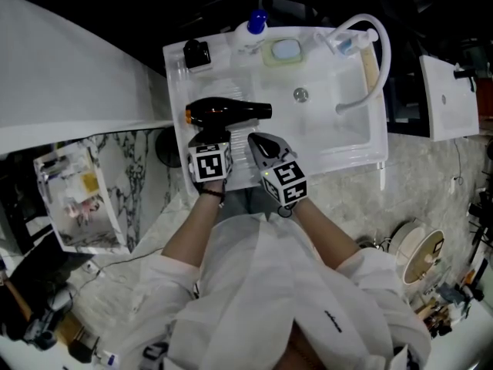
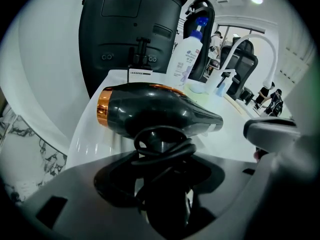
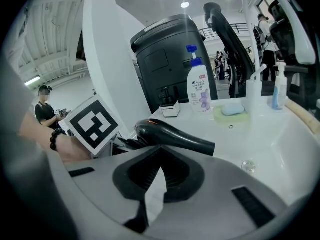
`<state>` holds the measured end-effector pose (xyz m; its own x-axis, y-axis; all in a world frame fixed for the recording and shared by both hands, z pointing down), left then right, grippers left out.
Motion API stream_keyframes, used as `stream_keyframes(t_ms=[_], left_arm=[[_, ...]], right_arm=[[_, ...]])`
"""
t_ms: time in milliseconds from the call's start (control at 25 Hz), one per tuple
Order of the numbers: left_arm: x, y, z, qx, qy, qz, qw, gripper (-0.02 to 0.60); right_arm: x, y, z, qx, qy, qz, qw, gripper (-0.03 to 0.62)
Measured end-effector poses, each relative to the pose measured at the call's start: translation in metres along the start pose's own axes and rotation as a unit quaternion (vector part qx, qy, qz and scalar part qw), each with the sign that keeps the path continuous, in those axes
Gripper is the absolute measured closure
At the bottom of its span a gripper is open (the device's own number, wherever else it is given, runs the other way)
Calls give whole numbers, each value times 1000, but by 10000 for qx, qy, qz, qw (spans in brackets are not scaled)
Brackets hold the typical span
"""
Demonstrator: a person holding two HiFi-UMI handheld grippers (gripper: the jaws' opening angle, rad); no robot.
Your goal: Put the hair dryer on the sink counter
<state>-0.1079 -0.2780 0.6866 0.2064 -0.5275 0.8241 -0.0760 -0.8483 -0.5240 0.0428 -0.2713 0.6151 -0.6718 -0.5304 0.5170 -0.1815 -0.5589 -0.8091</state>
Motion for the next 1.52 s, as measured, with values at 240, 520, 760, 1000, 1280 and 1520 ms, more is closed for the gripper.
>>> stream_keyframes(t_ms=[240, 520, 760, 1000, 1280, 1520], left_arm=[[6, 0, 2, 98, 43, -110, 9999, 298], [11, -3, 4, 313, 229, -171, 9991, 298], [17, -2, 7, 498, 237, -191, 9983, 298], [17, 0, 8, 559, 256, -235, 9978, 296], [18, 1, 9, 676, 359, -253, 9967, 291], [21, -1, 11, 654, 395, -341, 9965, 288]], right_arm=[[1, -1, 0, -1, -13, -19, 10000, 577], [1, 0, 0, -8, -29, -19, 10000, 577], [-2, -2, 2, -28, -43, -21, 10000, 577], [-7, -3, 5, -43, -73, -14, 10000, 577], [-20, -1, 9, -81, -140, 48, 9999, 577], [-31, 3, 13, -131, -206, 129, 9996, 577]])
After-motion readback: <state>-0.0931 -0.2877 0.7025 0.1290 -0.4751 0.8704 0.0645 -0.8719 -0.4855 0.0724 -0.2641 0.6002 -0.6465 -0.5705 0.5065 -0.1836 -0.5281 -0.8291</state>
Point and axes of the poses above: the fingertips, and each gripper's own axes: x forward along the fingers, z to its right, y out of its top, the point moved 7 cm from there along -x, backward along the fingers, and after that the axes turned 3 degrees about z, right-handed, at the moved point
